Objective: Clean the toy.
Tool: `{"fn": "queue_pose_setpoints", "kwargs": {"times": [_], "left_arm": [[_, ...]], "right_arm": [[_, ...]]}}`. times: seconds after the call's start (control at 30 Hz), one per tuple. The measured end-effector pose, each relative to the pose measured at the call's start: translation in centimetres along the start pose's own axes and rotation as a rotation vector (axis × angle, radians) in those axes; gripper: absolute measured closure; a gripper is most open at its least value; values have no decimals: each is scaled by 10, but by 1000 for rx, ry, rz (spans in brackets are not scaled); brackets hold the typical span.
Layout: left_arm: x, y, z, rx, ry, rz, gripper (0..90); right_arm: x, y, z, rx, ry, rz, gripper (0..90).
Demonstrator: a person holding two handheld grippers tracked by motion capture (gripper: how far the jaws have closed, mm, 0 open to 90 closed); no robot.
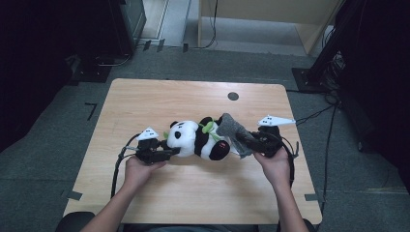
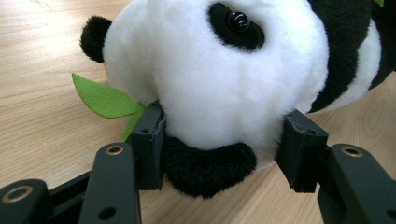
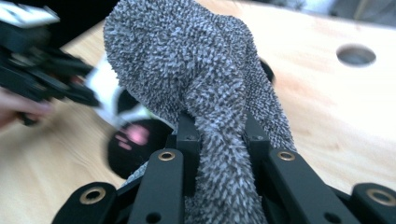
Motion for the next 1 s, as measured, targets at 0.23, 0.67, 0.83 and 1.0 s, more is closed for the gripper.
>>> {"fn": "queue_pose_setpoints", "kwargs": {"times": [0.23,0.67,0.83,1.0], "left_arm": [[0,0,0,-3,7,1,432],[2,1,-1,-23,-29,-20,432],[1,2,-1,-26,-29,-14,432],[3,3,0,-37,-28,-7,431]], "right_arm": [[-35,-17,-5,-43,77,-80,751],[-7,-26,14,-105,29,-18,765],[-16,-14,-12,3,61,-15,768],[-56,-37,-33,15,127,-85,760]]}}
Point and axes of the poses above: each handheld gripper's, and its own axes: y roughly backward along the jaws, z roughly out of its underside, x roughly to its right, the point moved 8 cm from there along -y, roughly forward along the jaws, and after that the axes turned 11 degrees about -z, right-handed, at the moved point
